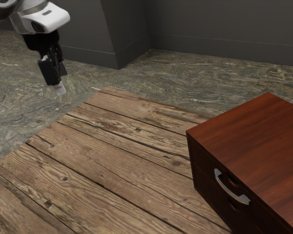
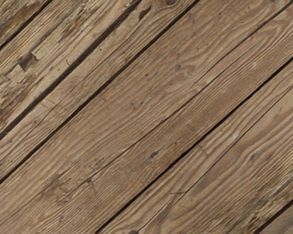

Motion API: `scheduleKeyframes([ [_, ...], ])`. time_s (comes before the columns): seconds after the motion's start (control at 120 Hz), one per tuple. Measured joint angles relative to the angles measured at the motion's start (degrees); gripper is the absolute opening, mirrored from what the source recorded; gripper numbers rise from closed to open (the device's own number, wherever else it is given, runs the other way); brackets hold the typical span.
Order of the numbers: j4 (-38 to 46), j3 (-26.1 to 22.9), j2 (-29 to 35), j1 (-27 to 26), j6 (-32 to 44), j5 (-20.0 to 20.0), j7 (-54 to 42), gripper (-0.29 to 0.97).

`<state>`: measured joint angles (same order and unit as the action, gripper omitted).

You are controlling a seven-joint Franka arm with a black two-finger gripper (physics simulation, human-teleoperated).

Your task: Pull the drawer handle with one arm to open the drawer

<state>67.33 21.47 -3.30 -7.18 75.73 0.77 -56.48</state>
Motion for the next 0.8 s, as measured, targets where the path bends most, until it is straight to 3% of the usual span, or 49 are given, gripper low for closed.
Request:
scheduleKeyframes([
  [0.283, 1.5, 0.1, 0.7, 2.0, -0.1, -0.2, 0.3, 0.68],
  [0.483, 20.7, -0.4, 17.1, -7.7, -0.2, 0.4, -0.7, 0.68],
  [0.8, 28.6, -5.0, 20.4, -12.2, 3.4, 3.6, -17.6, 0.68],
])
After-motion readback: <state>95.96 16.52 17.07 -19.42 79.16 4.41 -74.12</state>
